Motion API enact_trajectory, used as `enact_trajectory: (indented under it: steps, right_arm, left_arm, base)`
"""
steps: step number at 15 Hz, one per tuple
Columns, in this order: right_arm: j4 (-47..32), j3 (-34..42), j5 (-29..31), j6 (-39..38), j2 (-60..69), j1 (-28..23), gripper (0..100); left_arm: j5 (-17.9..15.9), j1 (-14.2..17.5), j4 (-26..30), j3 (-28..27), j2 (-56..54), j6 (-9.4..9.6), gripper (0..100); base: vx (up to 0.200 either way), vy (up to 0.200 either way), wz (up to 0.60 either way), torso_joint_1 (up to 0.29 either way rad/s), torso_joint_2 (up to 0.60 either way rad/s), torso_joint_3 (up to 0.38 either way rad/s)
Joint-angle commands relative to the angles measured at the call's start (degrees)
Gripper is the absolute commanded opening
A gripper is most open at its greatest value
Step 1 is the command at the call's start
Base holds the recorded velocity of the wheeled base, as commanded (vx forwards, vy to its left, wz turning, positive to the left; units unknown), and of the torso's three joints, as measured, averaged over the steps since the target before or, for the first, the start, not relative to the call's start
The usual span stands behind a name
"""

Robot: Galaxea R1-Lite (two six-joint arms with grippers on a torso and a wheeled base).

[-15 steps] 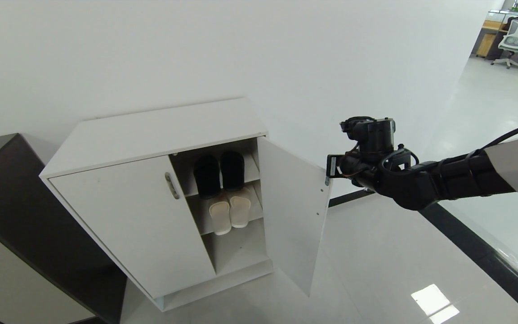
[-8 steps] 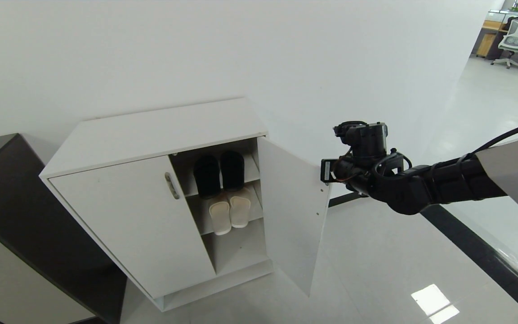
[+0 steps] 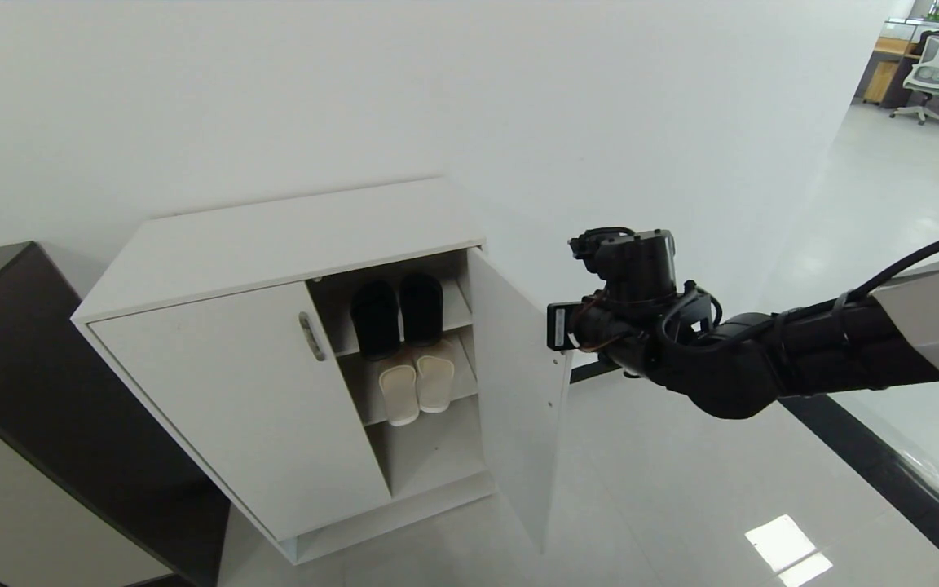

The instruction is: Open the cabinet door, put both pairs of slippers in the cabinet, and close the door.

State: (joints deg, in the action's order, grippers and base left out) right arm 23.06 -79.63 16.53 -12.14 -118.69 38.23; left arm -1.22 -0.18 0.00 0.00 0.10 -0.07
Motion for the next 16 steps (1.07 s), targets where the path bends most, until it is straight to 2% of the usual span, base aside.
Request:
enact_trajectory:
  steps: [1,4,8,11,16]
  right_arm:
    - [0.1,2.2,0.0,-1.1,3.7,4.6,0]
    - [0.1,3.8,-0.1,-1.0,5.2,6.5,0]
    - [0.4,3.7,-0.2,-0.9,1.9,3.7,0]
    - [2.3,3.5,-0.1,-0.8,-1.3,3.6,0]
    - [2.6,3.1,-0.2,-0.7,-2.7,7.3,0]
  left_arm:
    - [0.0,0.0,0.0,0.0,0.1,-0.01,0]
    - [0.0,0.0,0.0,0.0,0.1,-0.01,0]
    - [0.1,0.0,0.0,0.0,0.1,-0.1,0]
    - [0.0,0.0,0.0,0.0,0.1,-0.1,0]
    - [0.0,0.0,0.0,0.0,0.1,-0.1,0]
  base:
    - [0.0,0.0,0.0,0.0,0.0,0.0]
    - [0.0,0.0,0.0,0.0,0.0,0.0]
    - [0.0,0.0,0.0,0.0,0.0,0.0]
    - [0.0,0.0,0.0,0.0,0.0,0.0]
    - [0.0,0.0,0.0,0.0,0.0,0.0]
